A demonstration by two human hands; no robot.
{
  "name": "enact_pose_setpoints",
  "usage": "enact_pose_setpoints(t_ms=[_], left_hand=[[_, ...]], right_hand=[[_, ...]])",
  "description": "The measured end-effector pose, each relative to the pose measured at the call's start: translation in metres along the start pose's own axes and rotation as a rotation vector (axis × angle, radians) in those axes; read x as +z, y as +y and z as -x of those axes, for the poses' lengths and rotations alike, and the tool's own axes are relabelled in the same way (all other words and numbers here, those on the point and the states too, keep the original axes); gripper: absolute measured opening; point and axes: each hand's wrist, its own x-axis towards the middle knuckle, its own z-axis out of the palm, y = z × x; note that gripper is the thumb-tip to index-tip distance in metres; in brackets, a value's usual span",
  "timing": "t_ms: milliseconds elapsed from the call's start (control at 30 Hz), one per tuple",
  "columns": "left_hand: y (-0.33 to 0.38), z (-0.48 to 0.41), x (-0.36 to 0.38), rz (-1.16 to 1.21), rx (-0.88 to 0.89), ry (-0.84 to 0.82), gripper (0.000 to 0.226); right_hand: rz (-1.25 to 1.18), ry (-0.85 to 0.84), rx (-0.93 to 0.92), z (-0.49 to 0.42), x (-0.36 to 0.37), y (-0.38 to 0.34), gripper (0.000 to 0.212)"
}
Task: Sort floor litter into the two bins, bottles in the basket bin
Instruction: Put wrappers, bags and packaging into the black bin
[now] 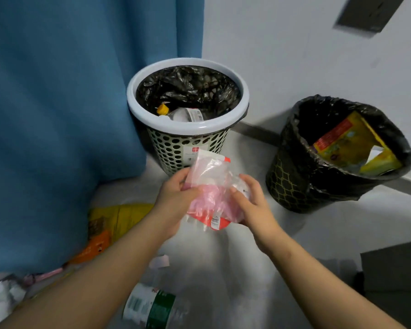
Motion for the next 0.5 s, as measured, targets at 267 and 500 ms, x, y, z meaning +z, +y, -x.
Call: enact_pose_setpoints(t_ms=[267,500], left_hand=[[0.079,-0.006,0.054,0.009,0.128,-0.082,0.032],[0.13,-0.028,0.119,-0.141,0.207,-0.17,0.038]], right_hand=[[-0.253,-0.015,-0.113,-0.007,-0.034,-0.072,0.051],[0.019,0.358,-0.401,-0.018,-0.087,-0.142,0.042]])
